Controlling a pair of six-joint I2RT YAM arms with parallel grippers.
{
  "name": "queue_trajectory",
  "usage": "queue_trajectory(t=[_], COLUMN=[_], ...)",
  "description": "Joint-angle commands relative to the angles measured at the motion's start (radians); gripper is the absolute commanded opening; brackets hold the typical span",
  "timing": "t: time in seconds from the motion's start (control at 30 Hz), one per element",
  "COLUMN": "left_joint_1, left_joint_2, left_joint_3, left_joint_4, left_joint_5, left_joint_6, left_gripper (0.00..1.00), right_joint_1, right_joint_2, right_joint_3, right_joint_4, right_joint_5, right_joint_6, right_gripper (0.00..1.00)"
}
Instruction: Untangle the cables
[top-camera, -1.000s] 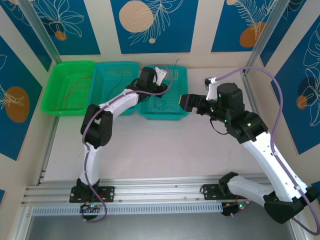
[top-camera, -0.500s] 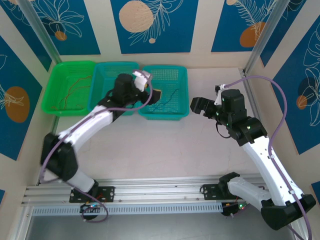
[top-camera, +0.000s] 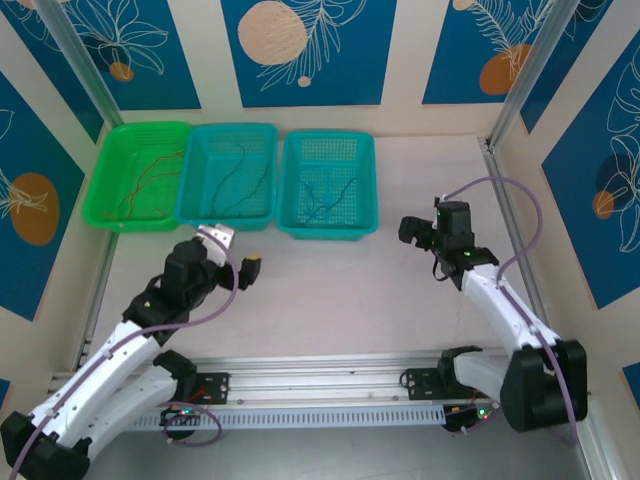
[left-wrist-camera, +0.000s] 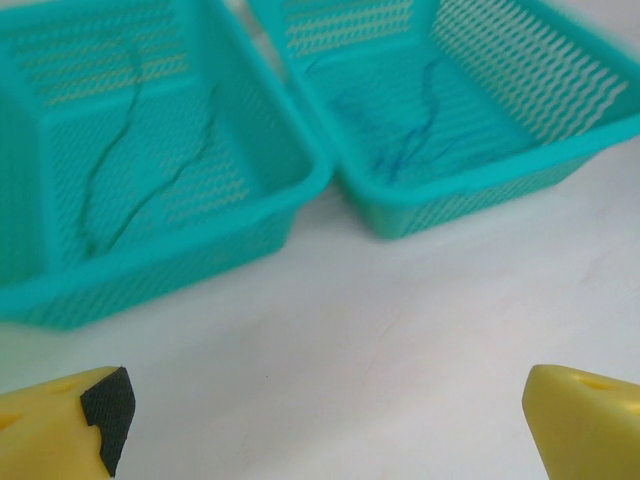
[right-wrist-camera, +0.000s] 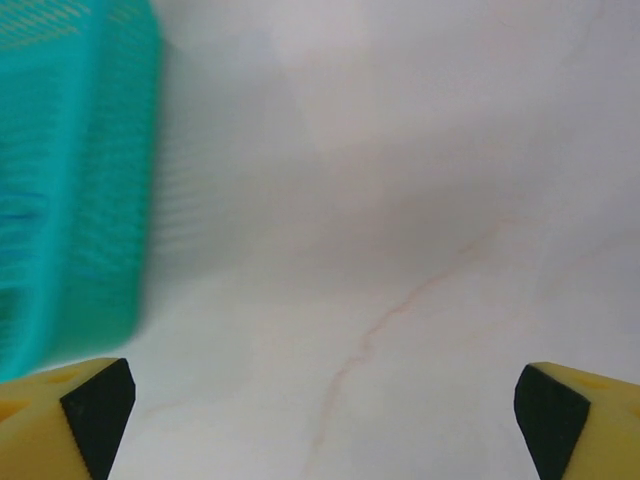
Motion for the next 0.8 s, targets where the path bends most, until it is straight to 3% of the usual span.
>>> queue_trajectory(t=[0.0,0.13,0.17,0.27,0.3,0.33,0.37,0.43,0.47,0.53,0.57,0.77], left_joint_1=[0.047,0.129,0.147,0.173,0.175,0.177,0.182,0.189,0.197,0.222,0.243,0.383], left_joint_2=[-0.02,0.044,0.052,0.056,0.052,0.052,0.057,0.082,0.105,0.162,0.205,0.518], left_joint_3=[-0.054,-0.07,-0.079,-0.117,-0.132,-0.155,-0.18,-0.217,-0.231,-0.257,-0.273,-0.237], left_joint_4=[-0.029,0.031,0.057,0.095,0.108,0.137,0.182,0.279,0.329,0.452,0.54,0.872], left_joint_5=[-0.173,-0.22,-0.225,-0.238,-0.256,-0.273,-0.285,-0.318,-0.343,-0.36,-0.356,-0.165], left_joint_6=[0.029,0.023,0.011,-0.006,-0.006,-0.003,0.01,0.035,0.043,0.082,0.098,0.126], left_gripper=[1.0,1.0,1.0,1.0,1.0,1.0,1.0,1.0,1.0,1.0,1.0,1.0], right_joint_1=[-0.023,-0.063,-0.077,-0.066,-0.081,-0.13,-0.162,-0.153,-0.131,-0.131,-0.129,-0.131], right_joint_2=[0.107,0.316,0.366,0.372,0.353,0.352,0.405,0.363,0.396,0.372,0.385,0.371], right_joint_3=[-0.058,-0.078,-0.085,-0.122,-0.16,-0.227,-0.293,-0.242,-0.264,-0.251,-0.263,-0.255], right_joint_4=[0.335,0.618,0.669,0.754,0.788,0.901,1.103,0.919,1.026,0.956,1.006,0.967], right_joint_5=[0.075,0.048,-0.02,-0.047,-0.092,-0.227,-0.302,-0.281,-0.261,-0.239,-0.236,-0.252], right_joint_6=[-0.162,-0.186,-0.191,-0.222,-0.211,-0.2,-0.187,-0.201,-0.22,-0.213,-0.215,-0.217], right_gripper=[1.0,0.99,1.0,1.0,1.0,1.0,0.99,0.99,0.99,0.99,0.99,0.99])
